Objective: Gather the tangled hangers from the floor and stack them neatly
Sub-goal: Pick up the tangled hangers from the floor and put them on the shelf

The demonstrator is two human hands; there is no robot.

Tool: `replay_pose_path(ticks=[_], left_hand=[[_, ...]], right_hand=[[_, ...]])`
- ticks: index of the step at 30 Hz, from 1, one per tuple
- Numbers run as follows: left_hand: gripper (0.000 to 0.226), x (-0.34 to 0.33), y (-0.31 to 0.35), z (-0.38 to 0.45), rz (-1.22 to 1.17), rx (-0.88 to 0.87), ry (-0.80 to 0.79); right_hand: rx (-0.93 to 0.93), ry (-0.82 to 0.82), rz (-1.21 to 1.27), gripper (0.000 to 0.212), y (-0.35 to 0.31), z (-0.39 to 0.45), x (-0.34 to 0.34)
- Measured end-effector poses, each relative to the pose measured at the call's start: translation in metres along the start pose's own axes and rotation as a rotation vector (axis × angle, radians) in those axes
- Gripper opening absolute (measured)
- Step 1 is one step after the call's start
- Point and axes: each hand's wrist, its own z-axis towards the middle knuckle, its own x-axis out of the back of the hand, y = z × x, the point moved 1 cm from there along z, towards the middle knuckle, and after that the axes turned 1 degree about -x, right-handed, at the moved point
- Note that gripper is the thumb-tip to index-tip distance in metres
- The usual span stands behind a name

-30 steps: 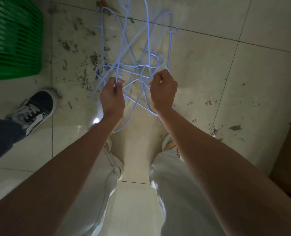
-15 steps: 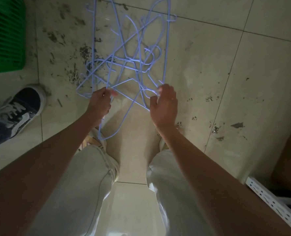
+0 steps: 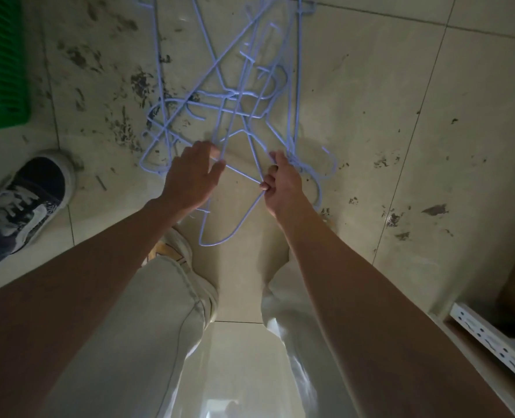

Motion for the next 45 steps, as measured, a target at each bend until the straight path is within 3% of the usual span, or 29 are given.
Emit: replay_pose_path(ticks=[3,6,9,10,13,15,21,25,32,36,41,45], left_hand=[[0.041,0.002,0.007,-0.002,-0.015,0.011,0.151],[0.04,0.01,0.02,0.004,-0.208,0.056,0.205],[0.053,0.018,0.022,0.018,-0.133,0.147,0.324],[0.053,0.02,0.022,0.023,-0.12,0.181,0.314],[0.041,0.018,0.025,0.032,-0.378,0.215,0.032],[0.035,0.024,0.033,0.032,-0.576,0.245,0.018],[0.038,0.092,0.084,-0.012,-0.473,0.137,0.211],[0.044,0.149,0.139,-0.058,-0.413,0.115,0.144],[0.025,0.264,0.277,-0.182,-0.43,0.006,-0.111],[0.029,0.309,0.344,-0.247,-0.308,-0.068,-0.264],[0.026,0.338,0.401,-0.298,-0.52,-0.021,-0.293],[0.025,0.359,0.435,-0.318,-0.689,0.026,-0.285]], right_hand=[[0.064,-0.101,0.038,0.024,-0.007,-0.018,0.0],[0.127,-0.16,0.041,0.029,-0.021,-0.029,-0.005],[0.122,-0.223,0.036,0.04,-0.035,-0.033,-0.003],[0.091,-0.268,0.043,0.043,-0.04,-0.035,-0.002],[-0.012,-0.43,0.042,0.043,-0.052,-0.049,0.002],[-0.015,-0.471,-0.006,0.042,-0.061,-0.067,0.003],[0.258,-0.345,-0.093,0.015,-0.092,-0.177,0.004],[0.298,-0.427,0.035,0.031,-0.106,-0.279,0.006],[0.403,-0.278,0.164,0.041,-0.157,-0.489,0.053],[0.378,-0.403,0.232,0.045,-0.184,-0.607,0.083],[0.471,-0.456,0.247,0.043,-0.192,-0.707,0.13],[0.537,-0.489,0.407,0.04,-0.189,-0.759,0.176]])
